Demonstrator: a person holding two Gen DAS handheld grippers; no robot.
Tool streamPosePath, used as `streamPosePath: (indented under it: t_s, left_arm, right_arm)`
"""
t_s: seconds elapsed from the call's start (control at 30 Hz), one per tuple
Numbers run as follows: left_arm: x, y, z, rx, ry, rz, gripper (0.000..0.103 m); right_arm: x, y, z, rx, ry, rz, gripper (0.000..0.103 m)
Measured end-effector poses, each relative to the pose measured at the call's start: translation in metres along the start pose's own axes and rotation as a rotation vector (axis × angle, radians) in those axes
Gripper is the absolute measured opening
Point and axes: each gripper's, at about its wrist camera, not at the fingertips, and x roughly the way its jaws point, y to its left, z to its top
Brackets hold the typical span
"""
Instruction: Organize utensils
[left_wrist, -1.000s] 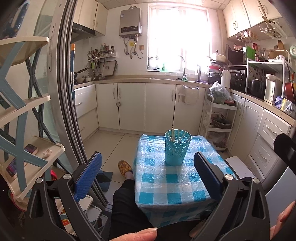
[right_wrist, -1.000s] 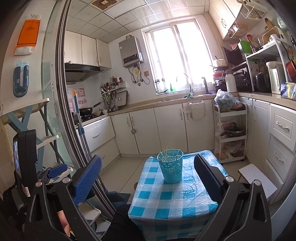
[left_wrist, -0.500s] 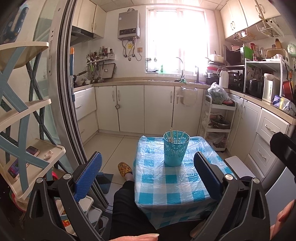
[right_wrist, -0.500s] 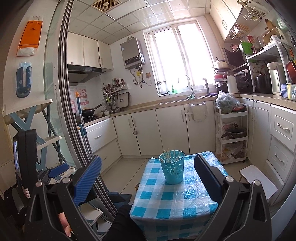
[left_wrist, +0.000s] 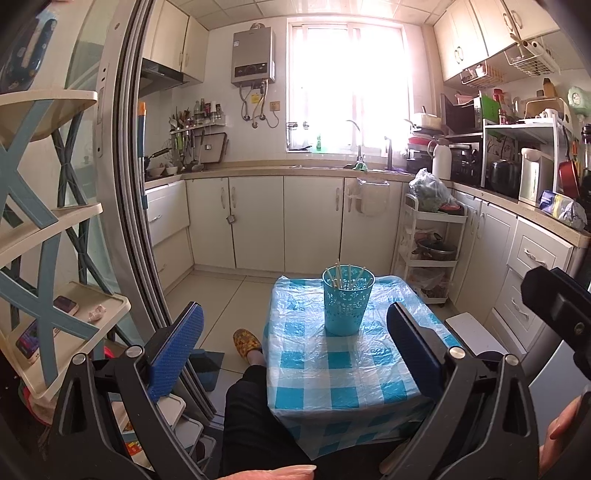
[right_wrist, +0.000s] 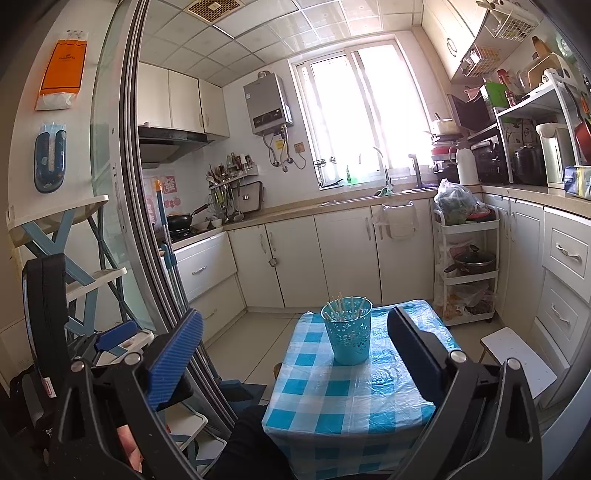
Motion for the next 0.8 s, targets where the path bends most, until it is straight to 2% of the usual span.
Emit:
streamPosePath:
  t_s: [0.3, 0.63, 0.8]
  left_arm:
    - [-0.0025, 0.0061, -0.0021, -0.02, -0.003, -0.026, 0.095]
    - [-0.0068, -0.0011, -0.0033, 0.02, -0.018, -0.021, 0.095]
    - [-0.002, -0.0007, -0.0036, 0.018, 0.0, -0.001, 0.095]
  right_arm:
    - [-0.0009, 0.0011, -0.0002, 0.003, 0.003, 0.004, 0.096]
    - [-0.0014, 0.0014, -0.0004, 0.005, 0.002, 0.003, 0.096]
    - [-0.0002, 0.0018, -0.0004, 0.009, 0.007, 0.004, 0.096]
